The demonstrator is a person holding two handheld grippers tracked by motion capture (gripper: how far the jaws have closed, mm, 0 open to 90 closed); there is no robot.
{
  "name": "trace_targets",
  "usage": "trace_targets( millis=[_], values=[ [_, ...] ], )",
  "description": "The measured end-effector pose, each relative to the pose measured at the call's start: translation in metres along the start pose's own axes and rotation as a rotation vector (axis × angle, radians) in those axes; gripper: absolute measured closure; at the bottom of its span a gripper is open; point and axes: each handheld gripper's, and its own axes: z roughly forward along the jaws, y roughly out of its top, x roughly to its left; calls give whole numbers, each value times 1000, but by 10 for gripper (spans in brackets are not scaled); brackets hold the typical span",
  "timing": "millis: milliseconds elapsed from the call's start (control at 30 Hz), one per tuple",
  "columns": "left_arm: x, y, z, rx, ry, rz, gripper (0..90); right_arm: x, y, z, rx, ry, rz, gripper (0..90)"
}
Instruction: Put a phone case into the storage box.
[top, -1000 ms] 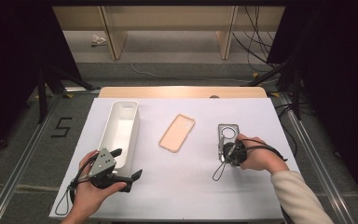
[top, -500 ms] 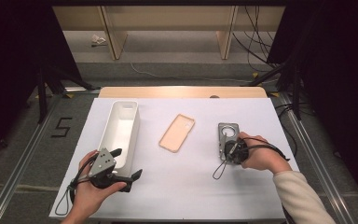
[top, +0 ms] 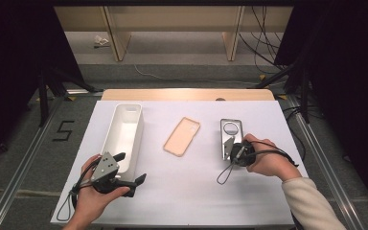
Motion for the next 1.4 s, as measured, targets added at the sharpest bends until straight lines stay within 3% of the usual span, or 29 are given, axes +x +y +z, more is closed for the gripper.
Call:
trace_targets(
  millis=[167,433,600,867,1100,1400],
  values=[
    [0,0,0,0,-1,-4,10,4,-6,-2,-98,-11,23,888],
    [-2,1,2,-11,-6,-10,28,8,-14,-5,-240,22,88,889],
    [-4,3,4,1,-2,-6,34,10,-16,-4,-358,29,112,889],
    [-6,13,8,4,-17,-24,46,15,-20,-6,-486,28,167,890],
    [-2,31,16,4,-17,-36,58,18,-21,-12,-570,18,194,891],
    [0,55,39,13,-29,-25,71,26,-16,-18,-625,15,204,891]
  ],
)
